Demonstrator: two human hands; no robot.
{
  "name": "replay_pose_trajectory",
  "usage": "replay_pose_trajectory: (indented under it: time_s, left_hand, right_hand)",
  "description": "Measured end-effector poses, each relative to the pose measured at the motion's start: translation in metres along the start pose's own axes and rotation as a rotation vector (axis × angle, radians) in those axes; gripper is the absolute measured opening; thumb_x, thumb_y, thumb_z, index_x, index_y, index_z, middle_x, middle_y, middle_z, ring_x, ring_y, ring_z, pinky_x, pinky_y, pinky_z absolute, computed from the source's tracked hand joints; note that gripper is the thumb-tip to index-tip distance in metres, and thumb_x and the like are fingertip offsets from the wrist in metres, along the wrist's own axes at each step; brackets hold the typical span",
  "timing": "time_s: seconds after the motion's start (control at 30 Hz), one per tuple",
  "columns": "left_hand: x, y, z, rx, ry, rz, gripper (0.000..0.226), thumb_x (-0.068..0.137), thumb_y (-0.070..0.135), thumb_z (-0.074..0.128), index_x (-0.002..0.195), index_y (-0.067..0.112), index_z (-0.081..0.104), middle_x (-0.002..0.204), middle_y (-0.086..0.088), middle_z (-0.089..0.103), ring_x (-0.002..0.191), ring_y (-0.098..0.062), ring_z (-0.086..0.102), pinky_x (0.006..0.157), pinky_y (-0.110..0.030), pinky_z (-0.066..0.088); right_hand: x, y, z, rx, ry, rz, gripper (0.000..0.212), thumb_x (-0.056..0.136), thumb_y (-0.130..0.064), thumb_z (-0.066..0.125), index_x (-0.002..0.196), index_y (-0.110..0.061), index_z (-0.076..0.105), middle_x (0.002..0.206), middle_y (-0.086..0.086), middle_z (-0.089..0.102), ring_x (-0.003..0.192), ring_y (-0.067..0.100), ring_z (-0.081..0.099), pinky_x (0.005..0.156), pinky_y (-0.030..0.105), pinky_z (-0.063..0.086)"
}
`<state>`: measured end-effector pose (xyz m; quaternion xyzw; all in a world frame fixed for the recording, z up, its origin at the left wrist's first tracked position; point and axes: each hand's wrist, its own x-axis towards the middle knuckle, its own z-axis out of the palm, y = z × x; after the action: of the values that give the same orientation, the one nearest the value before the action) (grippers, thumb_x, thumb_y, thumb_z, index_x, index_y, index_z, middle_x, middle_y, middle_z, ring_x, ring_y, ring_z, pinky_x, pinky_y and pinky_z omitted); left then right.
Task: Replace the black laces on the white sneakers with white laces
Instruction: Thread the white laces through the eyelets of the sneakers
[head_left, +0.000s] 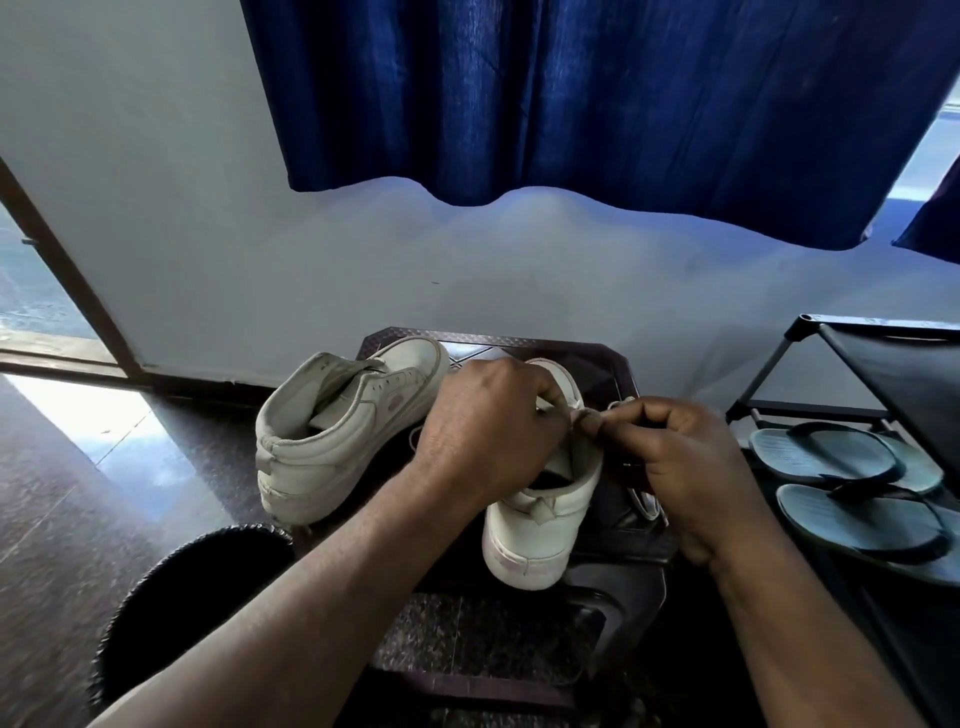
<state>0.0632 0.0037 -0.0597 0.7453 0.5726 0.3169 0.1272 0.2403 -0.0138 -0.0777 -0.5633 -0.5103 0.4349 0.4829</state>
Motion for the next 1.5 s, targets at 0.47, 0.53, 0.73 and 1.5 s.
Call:
replay_pose_trajectory:
  time_s: [0.47,0.53,0.73,1.5]
  left_hand:
    - [-0.001,0.001,0.003,-0.101,-0.069,-0.021,0.012,0.092,0.034,0.07,0.087,0.028,0.078,0.062,0.01,0.063,0.053,-0.005,0.053,0.058,-0.024,0.044]
    - [-0.001,0.002,0.005,-0.066,-0.039,0.0,0.014,0.093,0.035,0.068,0.088,0.028,0.079,0.074,0.008,0.07,0.061,-0.008,0.058,0.061,-0.027,0.046]
    - [0.002,0.001,0.005,-0.002,0.008,0.007,0.014,0.093,0.037,0.064,0.088,0.029,0.075,0.084,0.008,0.07,0.067,-0.007,0.055,0.059,-0.025,0.037]
    - [0.009,-0.006,0.009,-0.109,-0.076,-0.085,0.013,0.092,0.04,0.073,0.087,0.029,0.079,0.076,0.012,0.071,0.075,-0.004,0.065,0.066,-0.024,0.048]
  right_hand:
    - [-0.001,0.001,0.0,0.377,-0.037,0.189,0.004,0.069,-0.006,0.08,0.071,-0.005,0.076,0.088,0.02,0.076,0.081,0.031,0.074,0.075,0.04,0.063]
    - [-0.001,0.001,0.0,0.369,-0.047,0.173,0.006,0.067,-0.007,0.08,0.071,-0.005,0.077,0.09,0.019,0.076,0.08,0.028,0.075,0.068,0.036,0.063]
    - [-0.002,0.002,0.005,0.289,0.005,0.102,0.015,0.067,-0.01,0.083,0.077,0.0,0.079,0.099,0.027,0.075,0.09,0.041,0.075,0.081,0.049,0.064]
    - [0.002,0.008,0.011,0.266,0.022,0.108,0.011,0.096,-0.012,0.069,0.091,-0.005,0.076,0.086,0.01,0.077,0.078,0.02,0.071,0.067,0.031,0.059]
